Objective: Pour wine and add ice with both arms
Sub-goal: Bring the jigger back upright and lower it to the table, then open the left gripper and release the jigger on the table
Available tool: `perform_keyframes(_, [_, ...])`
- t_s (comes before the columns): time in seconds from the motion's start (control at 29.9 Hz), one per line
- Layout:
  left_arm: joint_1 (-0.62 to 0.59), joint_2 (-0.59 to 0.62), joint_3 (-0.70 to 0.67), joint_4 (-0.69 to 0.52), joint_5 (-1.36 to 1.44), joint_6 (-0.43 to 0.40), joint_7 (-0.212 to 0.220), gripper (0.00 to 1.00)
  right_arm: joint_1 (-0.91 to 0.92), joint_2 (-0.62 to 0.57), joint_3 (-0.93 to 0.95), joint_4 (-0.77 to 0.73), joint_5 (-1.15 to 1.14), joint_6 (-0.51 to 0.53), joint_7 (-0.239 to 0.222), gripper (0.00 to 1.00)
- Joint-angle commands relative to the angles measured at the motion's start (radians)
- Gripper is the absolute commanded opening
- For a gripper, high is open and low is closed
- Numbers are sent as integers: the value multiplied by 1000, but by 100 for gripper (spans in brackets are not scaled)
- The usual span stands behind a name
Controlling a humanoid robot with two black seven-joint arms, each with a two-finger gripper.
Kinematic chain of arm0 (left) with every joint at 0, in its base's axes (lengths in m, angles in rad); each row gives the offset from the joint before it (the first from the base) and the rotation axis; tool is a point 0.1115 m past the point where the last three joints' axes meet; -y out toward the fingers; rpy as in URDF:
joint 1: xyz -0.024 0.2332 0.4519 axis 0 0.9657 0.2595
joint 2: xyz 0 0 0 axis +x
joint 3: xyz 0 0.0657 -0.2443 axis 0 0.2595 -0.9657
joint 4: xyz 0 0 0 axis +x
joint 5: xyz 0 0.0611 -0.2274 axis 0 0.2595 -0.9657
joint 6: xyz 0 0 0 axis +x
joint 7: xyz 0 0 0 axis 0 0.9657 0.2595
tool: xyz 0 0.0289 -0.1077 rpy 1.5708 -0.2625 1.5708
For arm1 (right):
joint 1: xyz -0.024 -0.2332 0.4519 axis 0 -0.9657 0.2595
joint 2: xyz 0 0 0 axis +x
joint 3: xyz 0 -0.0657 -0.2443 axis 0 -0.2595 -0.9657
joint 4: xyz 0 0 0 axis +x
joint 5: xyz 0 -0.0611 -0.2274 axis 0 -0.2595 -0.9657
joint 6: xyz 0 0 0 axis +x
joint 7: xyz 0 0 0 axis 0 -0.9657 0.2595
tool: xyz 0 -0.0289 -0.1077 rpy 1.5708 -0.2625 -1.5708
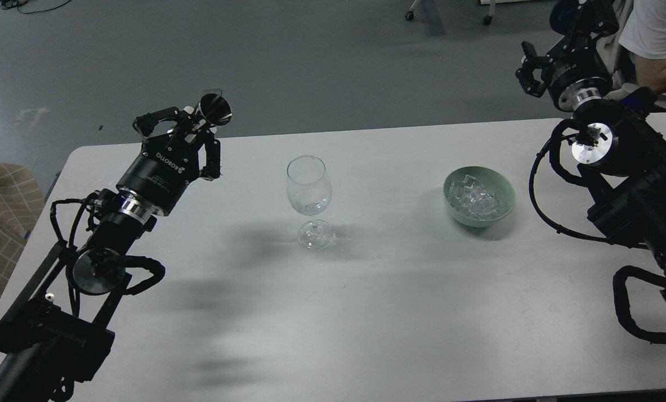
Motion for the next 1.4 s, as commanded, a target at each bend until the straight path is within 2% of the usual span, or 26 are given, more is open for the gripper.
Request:
perform_keyframes(0.0, [-24, -41, -41, 172, -41, -3, 4, 18, -4, 2, -1, 0, -2, -1, 0, 100])
perform_keyframes(0.1, [-93, -73, -40, 338, -51, -38, -2, 18, -4, 3, -1, -6, -3, -3, 0, 100])
perform_keyframes(0.2, [-139, -87, -43, 452, -56, -63, -2, 18, -5, 5, -3, -10, -3, -6, 0, 100])
perform_keyframes(0.4, [-266, -120, -43, 711, -139, -65, -2, 18, -24, 11, -1, -5, -3, -26, 0, 100])
perform_keyframes(0.47, [-292, -125, -43, 756, -143, -65, -2, 19, -24, 11, -1, -5, -3, -26, 0, 100])
perform_keyframes(0.7, [-298, -127, -46, 768, -154, -63, -5, 19, -25, 11, -1, -5, -3, -26, 0, 100])
perform_keyframes(0.8, [-298, -128, -46, 768, -168, -54, -5, 22, -27, 11, -1, -5, -3, -26, 0, 100])
perform_keyframes(0.84, [-300, -128, -46, 768, -171, -51, -7, 27, -25, 11, -1, -5, -3, -26, 0, 100])
perform_keyframes(1.0, [-302, -128, -48, 768, -174, -51, -13, 36, -25, 11, -3, -5, -3, -26, 0, 100])
perform_keyframes(1.37, [-302, -127, -46, 768, -174, -52, -11, 41, -25, 9, -3, -5, -3, -26, 0, 100])
